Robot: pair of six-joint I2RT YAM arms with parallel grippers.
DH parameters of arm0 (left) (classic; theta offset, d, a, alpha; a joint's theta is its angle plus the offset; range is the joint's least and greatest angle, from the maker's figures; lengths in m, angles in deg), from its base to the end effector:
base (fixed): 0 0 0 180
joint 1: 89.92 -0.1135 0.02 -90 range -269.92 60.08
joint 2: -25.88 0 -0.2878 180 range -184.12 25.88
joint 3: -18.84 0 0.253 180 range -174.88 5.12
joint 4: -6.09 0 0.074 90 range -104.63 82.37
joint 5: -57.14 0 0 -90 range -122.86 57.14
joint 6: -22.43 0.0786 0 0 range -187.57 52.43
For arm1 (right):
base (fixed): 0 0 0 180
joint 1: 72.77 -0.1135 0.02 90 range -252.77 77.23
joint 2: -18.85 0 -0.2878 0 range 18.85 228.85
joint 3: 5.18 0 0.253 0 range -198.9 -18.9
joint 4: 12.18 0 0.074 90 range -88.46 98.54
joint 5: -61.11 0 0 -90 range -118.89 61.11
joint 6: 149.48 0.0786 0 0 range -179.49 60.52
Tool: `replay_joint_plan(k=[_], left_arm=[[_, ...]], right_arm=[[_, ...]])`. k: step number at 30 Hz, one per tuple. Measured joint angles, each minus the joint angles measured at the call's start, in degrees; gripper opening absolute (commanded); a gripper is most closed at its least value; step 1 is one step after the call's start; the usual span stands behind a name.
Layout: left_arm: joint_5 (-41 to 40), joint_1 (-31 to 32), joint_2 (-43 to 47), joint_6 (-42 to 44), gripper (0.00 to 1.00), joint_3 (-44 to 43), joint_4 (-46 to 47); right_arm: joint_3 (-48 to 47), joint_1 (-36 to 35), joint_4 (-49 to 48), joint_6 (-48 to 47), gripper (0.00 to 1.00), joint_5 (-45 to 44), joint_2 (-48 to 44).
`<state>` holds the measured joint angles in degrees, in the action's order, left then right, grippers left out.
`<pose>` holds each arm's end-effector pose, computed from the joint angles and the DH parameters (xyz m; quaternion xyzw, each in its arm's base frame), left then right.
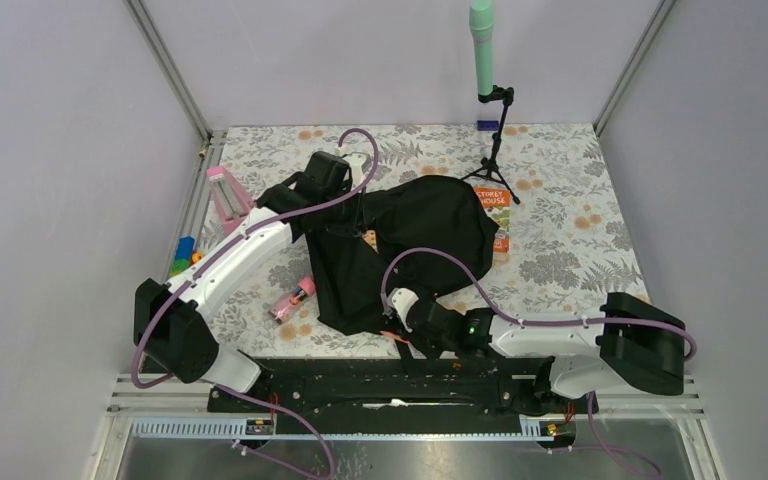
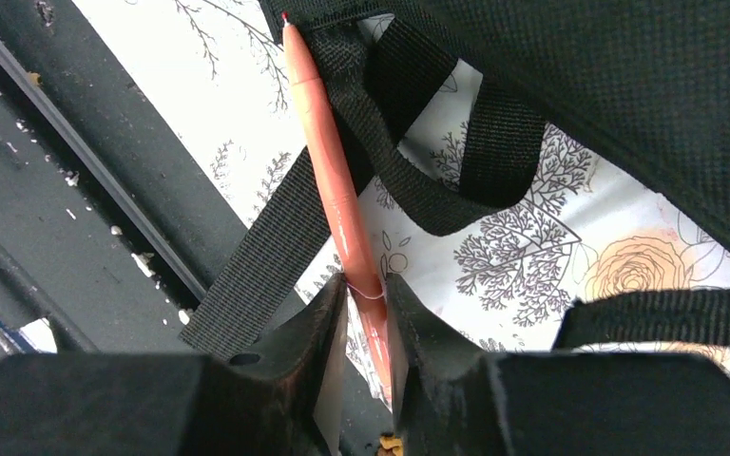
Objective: Pack the student bag
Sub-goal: Pick up the stationery from the center of the board.
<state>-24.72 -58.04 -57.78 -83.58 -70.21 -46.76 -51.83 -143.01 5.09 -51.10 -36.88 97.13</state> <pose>0.2852 -0.1905 0.3115 0.1538 0.9171 -0.2073 0.3039 0.1039 0.2568 0.1482 -0.4591 0.8138 0.1714 0.3123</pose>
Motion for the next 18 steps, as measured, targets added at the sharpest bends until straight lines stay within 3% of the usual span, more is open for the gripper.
replay_joint_plan(k=[1,18], left_arm=[[0.0,0.0,0.0,0.0,0.00,0.0,0.0],[-0.7,-0.3,0.0,0.2,0.00,0.0,0.0]], right_arm=[[0.0,0.0,0.5,0.0,0.00,0.0,-0.4],[-2.6,0.0,11.5,0.0,0.00,1.5,-24.2]])
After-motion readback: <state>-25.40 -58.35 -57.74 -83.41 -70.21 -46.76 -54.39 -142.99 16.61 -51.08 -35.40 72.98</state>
